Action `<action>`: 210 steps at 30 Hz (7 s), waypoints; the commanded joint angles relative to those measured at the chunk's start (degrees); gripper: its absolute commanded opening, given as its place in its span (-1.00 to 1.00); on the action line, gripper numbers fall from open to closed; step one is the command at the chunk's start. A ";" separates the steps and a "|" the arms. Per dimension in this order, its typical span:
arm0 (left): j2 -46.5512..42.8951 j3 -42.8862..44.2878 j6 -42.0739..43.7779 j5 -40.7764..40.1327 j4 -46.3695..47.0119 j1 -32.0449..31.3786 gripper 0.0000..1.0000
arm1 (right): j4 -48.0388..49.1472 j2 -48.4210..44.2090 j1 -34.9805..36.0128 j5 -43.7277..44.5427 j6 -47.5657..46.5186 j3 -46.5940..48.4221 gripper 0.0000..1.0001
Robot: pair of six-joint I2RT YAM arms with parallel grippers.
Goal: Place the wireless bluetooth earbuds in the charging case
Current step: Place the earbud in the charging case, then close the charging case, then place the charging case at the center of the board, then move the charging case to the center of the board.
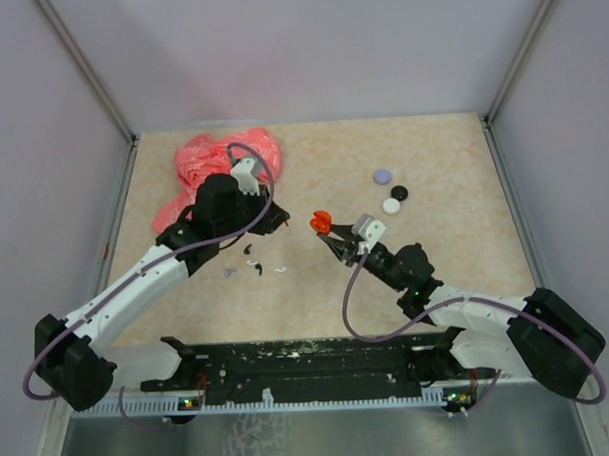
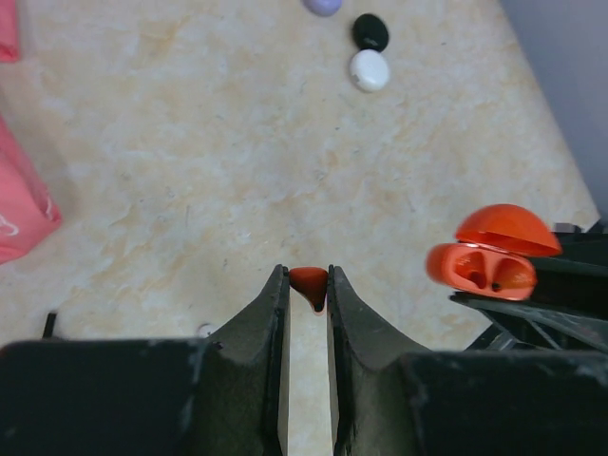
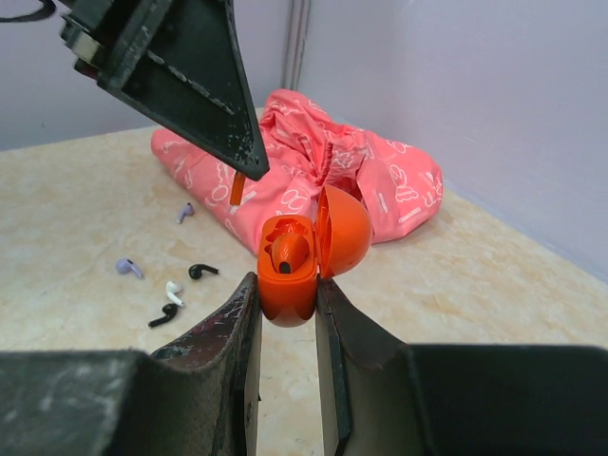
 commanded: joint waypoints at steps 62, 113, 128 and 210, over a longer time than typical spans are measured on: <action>-2.51 -0.75 5.10 -17.70 13.32 -19.19 -0.36 | 12.82 2.22 0.56 0.59 2.01 1.35 -1.00; -1.62 -0.27 -3.83 42.62 19.80 -1.43 0.56 | 14.32 3.20 -6.61 -24.81 18.84 3.10 -1.00; -4.14 0.39 2.33 33.13 11.67 -0.90 0.62 | 8.76 4.08 -9.21 -21.32 27.09 2.31 -1.00; -12.97 -10.56 16.63 -7.76 -7.54 20.79 0.93 | -63.79 42.91 -34.60 10.22 17.42 49.05 0.30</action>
